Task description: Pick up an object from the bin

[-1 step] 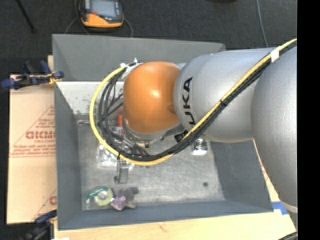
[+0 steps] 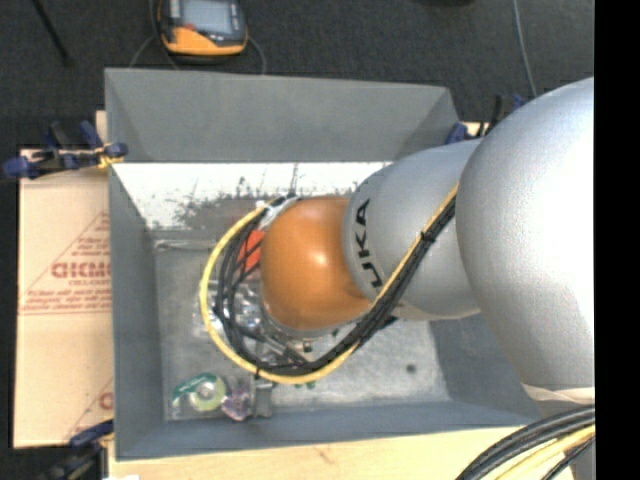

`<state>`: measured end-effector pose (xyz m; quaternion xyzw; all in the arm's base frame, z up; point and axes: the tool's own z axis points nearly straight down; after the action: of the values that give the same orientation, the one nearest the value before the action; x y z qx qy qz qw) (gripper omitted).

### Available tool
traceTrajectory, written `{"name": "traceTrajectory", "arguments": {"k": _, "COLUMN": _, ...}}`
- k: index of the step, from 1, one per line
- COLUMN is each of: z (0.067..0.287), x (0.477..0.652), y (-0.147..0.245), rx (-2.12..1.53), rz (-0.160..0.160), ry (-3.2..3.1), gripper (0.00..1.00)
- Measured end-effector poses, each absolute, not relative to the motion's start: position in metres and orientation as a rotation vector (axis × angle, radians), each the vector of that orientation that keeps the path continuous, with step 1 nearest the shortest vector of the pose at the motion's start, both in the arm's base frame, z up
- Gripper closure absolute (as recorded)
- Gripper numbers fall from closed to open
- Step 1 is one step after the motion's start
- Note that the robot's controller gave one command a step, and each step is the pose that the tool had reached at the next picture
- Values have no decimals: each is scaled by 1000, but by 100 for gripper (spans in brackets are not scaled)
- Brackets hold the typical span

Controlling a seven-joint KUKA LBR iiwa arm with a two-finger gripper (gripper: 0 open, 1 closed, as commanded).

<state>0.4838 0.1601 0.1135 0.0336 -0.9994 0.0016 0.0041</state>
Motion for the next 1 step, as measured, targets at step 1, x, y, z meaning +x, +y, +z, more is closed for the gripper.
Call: {"name": "traceTrajectory", "arguments": {"k": 1, "z": 70, "x": 479, "y": 171, "rx": 18, "rz": -6, "ry": -3156, "gripper": 0}}
